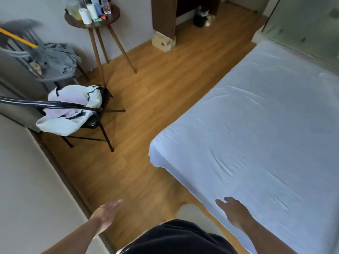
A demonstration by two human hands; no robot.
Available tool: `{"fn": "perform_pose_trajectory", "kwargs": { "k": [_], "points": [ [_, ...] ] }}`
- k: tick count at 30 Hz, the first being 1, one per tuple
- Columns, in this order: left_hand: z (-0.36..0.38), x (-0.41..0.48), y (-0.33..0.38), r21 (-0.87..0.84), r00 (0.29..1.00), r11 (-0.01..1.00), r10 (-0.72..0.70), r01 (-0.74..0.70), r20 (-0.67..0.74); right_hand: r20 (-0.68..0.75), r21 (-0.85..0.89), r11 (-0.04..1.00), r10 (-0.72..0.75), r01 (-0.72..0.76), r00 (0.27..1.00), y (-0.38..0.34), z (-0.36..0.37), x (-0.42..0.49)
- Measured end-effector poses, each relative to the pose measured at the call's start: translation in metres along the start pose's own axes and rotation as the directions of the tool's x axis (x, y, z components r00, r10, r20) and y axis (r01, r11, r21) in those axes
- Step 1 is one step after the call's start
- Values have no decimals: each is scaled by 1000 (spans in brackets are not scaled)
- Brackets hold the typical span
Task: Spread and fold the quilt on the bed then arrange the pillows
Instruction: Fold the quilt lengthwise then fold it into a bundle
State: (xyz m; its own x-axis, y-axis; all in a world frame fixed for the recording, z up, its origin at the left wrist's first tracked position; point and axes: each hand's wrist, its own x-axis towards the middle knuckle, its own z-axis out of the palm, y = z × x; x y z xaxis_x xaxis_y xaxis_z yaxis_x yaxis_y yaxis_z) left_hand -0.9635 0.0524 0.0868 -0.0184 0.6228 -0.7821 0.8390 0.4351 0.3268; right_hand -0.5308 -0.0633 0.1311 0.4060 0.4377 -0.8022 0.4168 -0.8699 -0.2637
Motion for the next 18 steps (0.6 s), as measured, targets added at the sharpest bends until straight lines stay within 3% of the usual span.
{"fn": "perform_pose_trajectory", "kwargs": {
  "k": [3, 10, 18],
  "points": [
    [-30, 18, -12, -112, 998, 992, -59, 56, -21, 66, -119, 992, -44, 51, 997, -67, 4, 23],
    [-109, 68, -7, -316, 978, 930, -207, 188, -28, 135, -139, 979, -130, 149, 982, -223, 17, 97],
    [-254, 144, 73, -411, 974, 898, -209, 156, -87, 172, -206, 940, -237, 271, 956, -421, -17, 151]
  ]
}}
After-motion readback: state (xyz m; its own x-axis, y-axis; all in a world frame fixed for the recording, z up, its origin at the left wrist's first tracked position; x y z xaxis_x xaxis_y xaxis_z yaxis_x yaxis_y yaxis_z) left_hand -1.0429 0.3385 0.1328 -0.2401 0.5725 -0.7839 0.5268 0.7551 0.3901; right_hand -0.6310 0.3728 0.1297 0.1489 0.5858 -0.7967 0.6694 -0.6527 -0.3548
